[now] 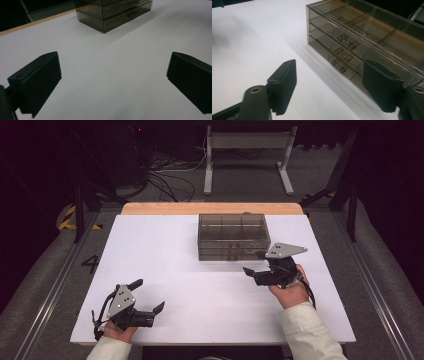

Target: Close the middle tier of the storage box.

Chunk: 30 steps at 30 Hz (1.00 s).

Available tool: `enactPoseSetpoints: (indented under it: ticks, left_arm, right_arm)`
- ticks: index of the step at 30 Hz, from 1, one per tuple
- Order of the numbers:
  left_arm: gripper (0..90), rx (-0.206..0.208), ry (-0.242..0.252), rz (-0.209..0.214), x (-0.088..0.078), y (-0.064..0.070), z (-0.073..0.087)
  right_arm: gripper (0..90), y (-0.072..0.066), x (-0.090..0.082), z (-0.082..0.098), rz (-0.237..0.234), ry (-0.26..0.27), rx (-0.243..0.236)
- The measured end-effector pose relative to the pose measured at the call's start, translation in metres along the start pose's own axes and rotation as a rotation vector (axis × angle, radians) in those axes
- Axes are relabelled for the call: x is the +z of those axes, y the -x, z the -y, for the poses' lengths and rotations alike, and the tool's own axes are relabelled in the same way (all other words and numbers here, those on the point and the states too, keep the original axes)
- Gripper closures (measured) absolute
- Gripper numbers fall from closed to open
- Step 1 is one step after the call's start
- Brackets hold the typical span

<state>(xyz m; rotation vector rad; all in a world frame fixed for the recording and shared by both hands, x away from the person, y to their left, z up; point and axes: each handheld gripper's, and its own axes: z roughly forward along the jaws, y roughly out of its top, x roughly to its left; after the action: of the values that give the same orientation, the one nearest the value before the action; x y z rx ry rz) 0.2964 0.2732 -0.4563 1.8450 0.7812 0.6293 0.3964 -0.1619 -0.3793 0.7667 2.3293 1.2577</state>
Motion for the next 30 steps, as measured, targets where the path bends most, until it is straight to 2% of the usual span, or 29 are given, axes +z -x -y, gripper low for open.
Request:
enactPoseSetpoints:
  ticks: [5, 7, 10, 13, 16, 21, 27, 30]
  left_arm:
    - [0.2, -0.002, 0.003, 0.002, 0.002, 0.0, -0.001]
    - [0.2, 0.001, 0.002, 0.001, 0.002, -0.001, -0.001]
    - [0.2, -0.002, 0.0, 0.005, 0.002, -0.001, -0.001]
    - [0.1, -0.001, 0.004, 0.002, 0.002, -0.001, -0.001]
    - [0.1, -0.007, 0.008, 0.003, 0.003, -0.001, -0.001]
    - [0.1, -0.007, 0.009, 0.002, 0.003, -0.002, -0.001]
    - [0.1, -0.006, 0.012, -0.002, 0.003, -0.003, 0.0]
    - [0.1, -0.006, 0.019, -0.007, 0.004, -0.004, 0.0]
  right_arm:
    - [15.8, 0.003, -0.012, 0.007, -0.002, 0.025, -0.003]
    - [7.5, 0.004, -0.015, 0.01, -0.001, 0.04, -0.023]
    - [1.3, 0.003, -0.018, 0.015, -0.01, 0.043, -0.043]
    - [0.6, 0.002, -0.021, 0.023, -0.009, 0.05, -0.045]
    - [0.5, 0.004, -0.024, 0.029, 0.011, 0.061, -0.034]
    - [0.5, 0.014, -0.03, 0.041, 0.013, 0.088, 0.027]
    - [0.2, 0.018, -0.034, 0.057, 0.02, 0.096, 0.035]
    - [0.2, 0.02, -0.036, 0.065, 0.007, 0.113, 0.045]
